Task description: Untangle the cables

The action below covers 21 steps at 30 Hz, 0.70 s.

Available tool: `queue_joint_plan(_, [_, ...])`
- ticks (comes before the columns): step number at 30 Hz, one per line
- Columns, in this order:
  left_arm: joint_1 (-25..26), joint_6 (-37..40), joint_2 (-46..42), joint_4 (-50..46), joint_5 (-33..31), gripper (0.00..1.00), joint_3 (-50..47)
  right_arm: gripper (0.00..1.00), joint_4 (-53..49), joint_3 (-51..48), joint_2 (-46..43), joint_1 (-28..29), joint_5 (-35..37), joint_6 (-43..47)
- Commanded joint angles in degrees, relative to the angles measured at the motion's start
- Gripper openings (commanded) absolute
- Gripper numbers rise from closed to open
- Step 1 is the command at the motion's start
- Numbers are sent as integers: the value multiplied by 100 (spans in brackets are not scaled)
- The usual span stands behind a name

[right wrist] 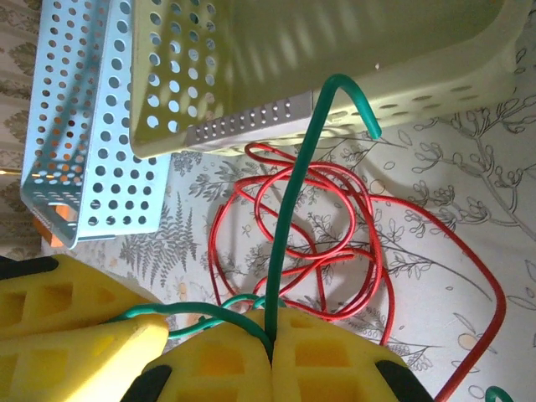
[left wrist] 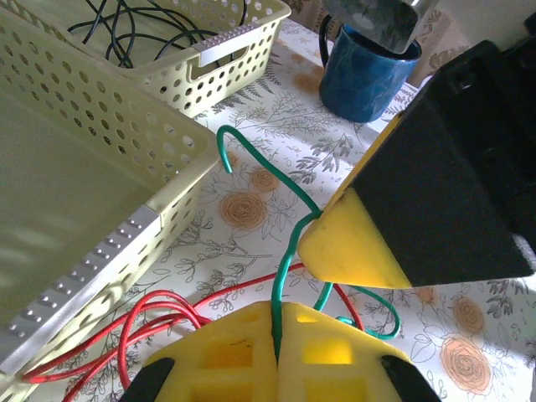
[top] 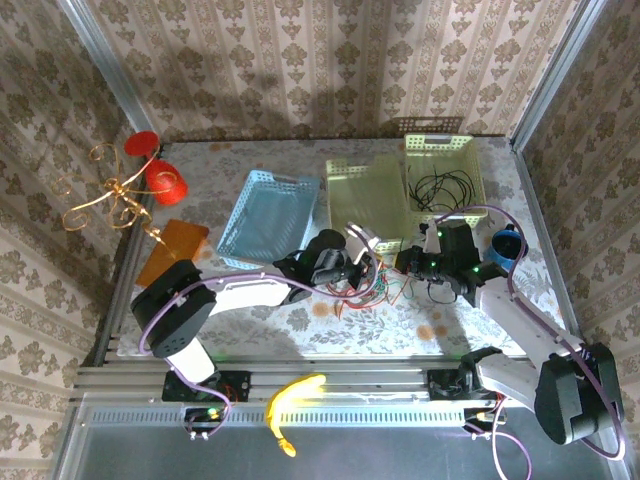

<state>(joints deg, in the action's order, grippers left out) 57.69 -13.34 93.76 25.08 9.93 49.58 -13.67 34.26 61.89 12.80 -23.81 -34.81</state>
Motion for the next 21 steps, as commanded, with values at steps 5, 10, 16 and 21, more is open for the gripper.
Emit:
queue_joint_plan(5, [-365, 57, -535, -860, -828, 0, -357, 0, -964, -162, 224, -832, 2461, -163])
queue_joint_plan(10, [-385, 168, -434, -963, -792, 0, -306, 0, -488, -192, -89, -776, 1331, 454])
queue_joint_plan(16, [-263, 323, -54, -1047, -644, 0, 7, 0, -208, 49, 240, 138, 473, 861])
queue_joint_plan(21, [-193, 392, 158, -1088, -502, 0, 242, 0, -150, 308, 625, 459, 212, 1054])
